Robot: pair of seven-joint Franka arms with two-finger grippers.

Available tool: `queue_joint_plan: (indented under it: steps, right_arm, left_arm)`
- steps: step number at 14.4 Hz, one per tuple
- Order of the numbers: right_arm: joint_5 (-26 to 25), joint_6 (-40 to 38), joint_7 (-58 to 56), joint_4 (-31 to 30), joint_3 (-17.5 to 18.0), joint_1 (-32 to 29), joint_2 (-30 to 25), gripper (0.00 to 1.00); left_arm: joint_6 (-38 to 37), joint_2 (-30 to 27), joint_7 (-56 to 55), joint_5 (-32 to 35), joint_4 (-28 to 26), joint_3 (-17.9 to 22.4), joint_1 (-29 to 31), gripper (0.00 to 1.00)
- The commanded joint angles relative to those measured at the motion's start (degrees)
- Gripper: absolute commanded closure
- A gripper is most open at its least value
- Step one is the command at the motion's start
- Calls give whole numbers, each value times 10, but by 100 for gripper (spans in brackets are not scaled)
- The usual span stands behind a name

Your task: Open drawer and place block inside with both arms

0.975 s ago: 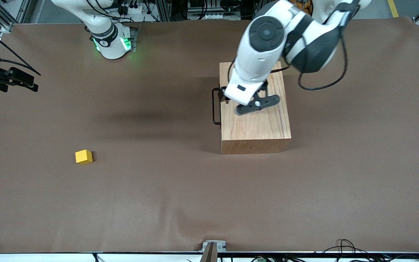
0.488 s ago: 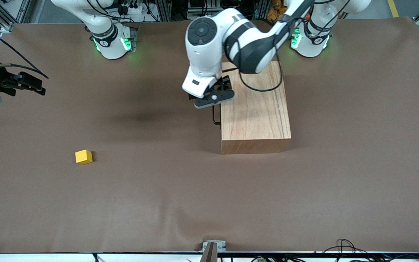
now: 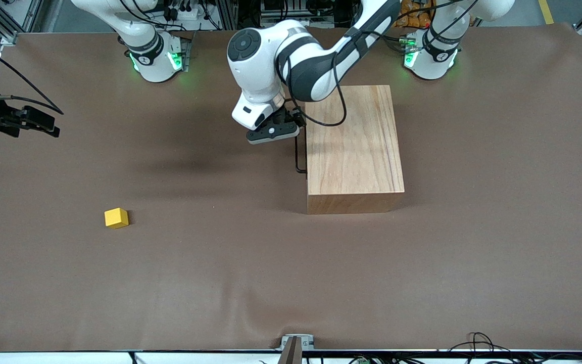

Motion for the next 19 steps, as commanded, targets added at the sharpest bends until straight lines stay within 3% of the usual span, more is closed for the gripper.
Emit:
queue_joint_plan:
  steps: [1, 5, 19]
  right_arm:
    - [-1, 26, 2, -32, 4, -6, -13, 0]
    - [-4, 49, 2, -48, 4, -6, -13, 0]
    - [-11, 89, 0, -72, 4, -18, -37, 0]
  left_arm:
    - [1, 16, -8, 17, 19, 5, -8, 0]
    - [1, 42, -8, 60, 18, 4, -16, 0]
    - [20, 71, -3, 79, 17, 4, -17, 0]
